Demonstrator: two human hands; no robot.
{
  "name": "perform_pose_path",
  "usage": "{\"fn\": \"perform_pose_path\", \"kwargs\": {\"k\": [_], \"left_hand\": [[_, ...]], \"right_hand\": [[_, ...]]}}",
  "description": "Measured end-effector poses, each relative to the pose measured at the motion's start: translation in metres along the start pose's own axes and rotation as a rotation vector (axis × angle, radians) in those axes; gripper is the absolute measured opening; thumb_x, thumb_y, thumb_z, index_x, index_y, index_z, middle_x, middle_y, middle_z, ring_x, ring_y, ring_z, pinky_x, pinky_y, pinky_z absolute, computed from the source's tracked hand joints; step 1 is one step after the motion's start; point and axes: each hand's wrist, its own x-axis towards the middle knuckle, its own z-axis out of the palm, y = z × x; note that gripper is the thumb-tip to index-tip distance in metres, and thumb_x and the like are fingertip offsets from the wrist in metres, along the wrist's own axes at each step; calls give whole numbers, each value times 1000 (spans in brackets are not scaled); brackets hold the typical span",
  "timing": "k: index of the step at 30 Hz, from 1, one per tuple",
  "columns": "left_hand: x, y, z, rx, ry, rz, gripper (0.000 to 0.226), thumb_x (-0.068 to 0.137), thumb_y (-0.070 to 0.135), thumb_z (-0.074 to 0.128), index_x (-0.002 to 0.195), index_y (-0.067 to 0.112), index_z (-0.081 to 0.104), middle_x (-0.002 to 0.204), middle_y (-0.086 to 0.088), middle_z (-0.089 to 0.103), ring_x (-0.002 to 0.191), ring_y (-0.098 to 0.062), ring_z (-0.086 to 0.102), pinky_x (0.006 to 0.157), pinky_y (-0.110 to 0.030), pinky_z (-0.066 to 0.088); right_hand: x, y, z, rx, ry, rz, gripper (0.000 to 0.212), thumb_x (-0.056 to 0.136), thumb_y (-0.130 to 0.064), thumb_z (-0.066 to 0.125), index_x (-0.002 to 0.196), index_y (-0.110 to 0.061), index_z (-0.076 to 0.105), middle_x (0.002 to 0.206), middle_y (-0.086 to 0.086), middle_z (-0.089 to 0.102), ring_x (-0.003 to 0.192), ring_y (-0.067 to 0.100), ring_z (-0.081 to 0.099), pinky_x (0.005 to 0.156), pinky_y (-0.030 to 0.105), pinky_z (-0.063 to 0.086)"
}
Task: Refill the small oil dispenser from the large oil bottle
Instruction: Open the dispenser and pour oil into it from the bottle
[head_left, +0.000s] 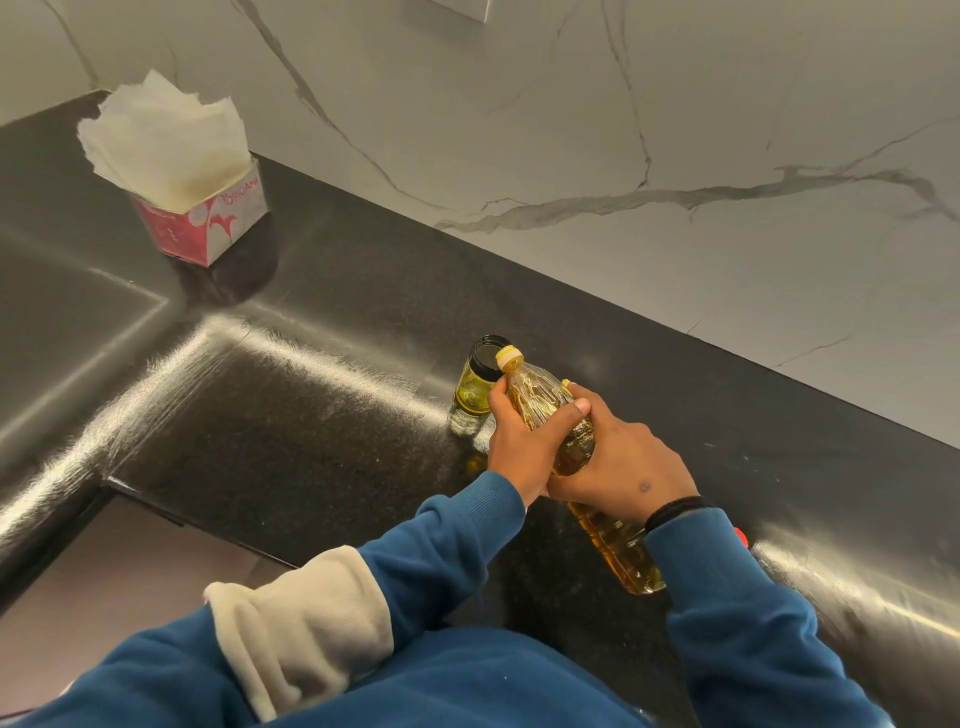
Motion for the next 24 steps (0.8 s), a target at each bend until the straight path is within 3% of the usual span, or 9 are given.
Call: {"fn": "perform_pose_path", "kwargs": {"k": [24], "left_hand": [[-3, 0, -1, 7, 1, -27, 102, 71, 47, 81, 147, 49, 13, 134, 0, 49, 118, -25, 57, 95, -53, 55]], "right_hand": [[-4, -5, -4, -4, -24, 9, 116, 66, -62, 79, 152, -43, 3, 138, 0, 55, 106, 18, 63, 87, 29, 58]]}}
